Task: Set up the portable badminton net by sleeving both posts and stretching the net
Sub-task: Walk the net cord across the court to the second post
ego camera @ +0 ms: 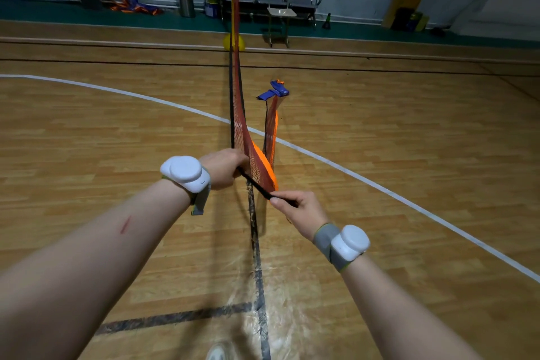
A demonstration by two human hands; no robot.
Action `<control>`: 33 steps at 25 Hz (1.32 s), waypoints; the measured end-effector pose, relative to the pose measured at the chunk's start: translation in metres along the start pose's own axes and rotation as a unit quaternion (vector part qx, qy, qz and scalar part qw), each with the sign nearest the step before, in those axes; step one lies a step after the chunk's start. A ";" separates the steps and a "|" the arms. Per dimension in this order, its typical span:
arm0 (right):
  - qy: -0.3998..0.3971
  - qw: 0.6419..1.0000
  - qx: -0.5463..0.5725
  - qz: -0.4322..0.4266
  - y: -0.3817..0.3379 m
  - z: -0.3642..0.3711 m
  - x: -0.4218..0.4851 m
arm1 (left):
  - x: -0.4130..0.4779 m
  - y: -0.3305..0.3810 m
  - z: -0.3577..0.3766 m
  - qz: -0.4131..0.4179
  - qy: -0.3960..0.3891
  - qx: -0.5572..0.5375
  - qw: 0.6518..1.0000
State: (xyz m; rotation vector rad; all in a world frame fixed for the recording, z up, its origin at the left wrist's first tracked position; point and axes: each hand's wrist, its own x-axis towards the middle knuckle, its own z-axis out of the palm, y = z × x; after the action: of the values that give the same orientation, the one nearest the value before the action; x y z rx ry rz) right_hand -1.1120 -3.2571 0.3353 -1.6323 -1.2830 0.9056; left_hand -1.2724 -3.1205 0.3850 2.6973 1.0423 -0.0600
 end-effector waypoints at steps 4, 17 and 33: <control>-0.010 0.999 -0.022 -0.023 -0.005 -0.004 -0.015 | 0.001 0.039 0.005 0.077 0.020 -0.009 0.997; 0.009 0.998 -0.059 -0.019 0.016 -0.021 -0.045 | -0.044 0.080 0.023 0.089 0.072 -0.048 0.992; 0.030 0.999 0.010 0.006 -0.011 0.034 -0.086 | -0.102 0.015 0.009 0.058 0.114 -0.067 0.989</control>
State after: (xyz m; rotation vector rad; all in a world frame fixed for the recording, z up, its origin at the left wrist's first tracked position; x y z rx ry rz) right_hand -1.1654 -3.3341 0.3358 -1.6405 -1.2216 0.8683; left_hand -1.3376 -3.2000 0.3924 2.6800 0.9080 0.3360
